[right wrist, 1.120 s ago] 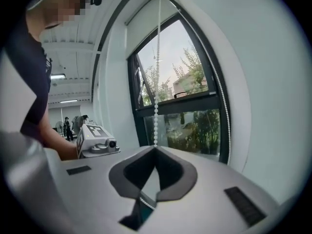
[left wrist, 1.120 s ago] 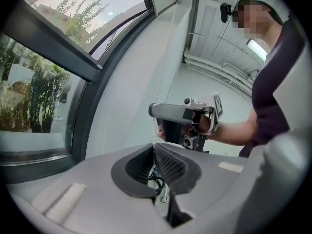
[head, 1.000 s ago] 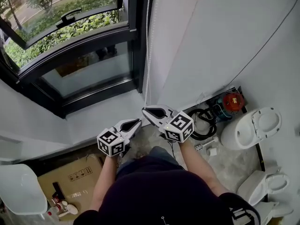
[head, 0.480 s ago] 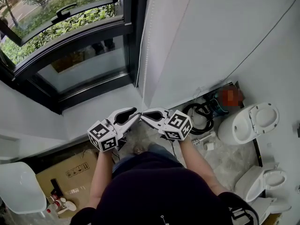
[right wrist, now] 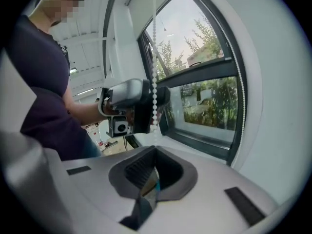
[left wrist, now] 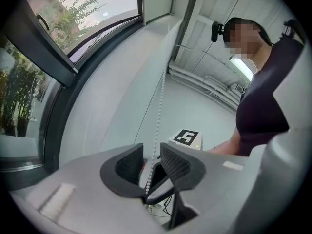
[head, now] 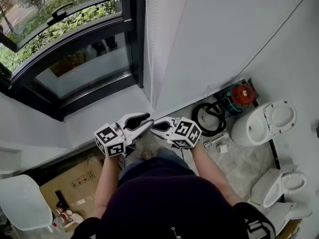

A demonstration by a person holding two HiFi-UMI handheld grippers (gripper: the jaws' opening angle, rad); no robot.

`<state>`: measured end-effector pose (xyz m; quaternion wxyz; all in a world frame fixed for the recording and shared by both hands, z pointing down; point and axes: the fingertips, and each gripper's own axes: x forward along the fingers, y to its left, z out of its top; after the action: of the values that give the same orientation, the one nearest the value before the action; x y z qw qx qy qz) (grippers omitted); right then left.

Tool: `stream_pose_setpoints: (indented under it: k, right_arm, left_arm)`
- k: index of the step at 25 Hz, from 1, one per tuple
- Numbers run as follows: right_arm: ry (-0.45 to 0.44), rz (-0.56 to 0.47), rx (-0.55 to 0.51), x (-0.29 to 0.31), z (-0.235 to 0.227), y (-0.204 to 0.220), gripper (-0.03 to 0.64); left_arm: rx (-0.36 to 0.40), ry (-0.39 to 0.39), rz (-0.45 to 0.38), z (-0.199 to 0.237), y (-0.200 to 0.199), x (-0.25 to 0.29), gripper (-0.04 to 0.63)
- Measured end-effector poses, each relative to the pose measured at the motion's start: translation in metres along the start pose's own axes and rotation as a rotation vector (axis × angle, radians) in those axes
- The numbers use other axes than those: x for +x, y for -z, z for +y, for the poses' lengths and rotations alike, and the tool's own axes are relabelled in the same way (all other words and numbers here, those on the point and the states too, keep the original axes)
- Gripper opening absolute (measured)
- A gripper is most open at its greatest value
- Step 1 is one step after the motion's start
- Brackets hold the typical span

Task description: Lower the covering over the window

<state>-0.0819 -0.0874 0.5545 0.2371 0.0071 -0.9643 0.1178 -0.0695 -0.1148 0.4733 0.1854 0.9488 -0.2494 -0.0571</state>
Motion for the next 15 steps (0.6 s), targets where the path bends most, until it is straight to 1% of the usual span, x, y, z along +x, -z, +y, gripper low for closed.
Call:
stream_pose_setpoints:
  k: [5,8,12,15]
  right_arm:
    - [-0.021,0.088,-0.015,0.006,0.005,0.017,0.012]
    - [-0.030,0.087,-0.002,0.007,0.007,0.020,0.012]
    - [-0.049,0.093,0.007,0.009,0.006,0.020,0.012]
    - [-0.065,0.092,0.031,0.009,0.005,0.021,0.012]
  left_arm:
    - [0.005,0.036,0.008,-0.005,-0.005,0.002,0.095]
    - [0.018,0.062,0.034,-0.011,-0.004,0.005,0.094]
    - [0.057,0.083,0.065,-0.017,-0.005,0.009,0.094]
    - [0.051,0.083,0.073,-0.016,-0.005,0.010,0.094]
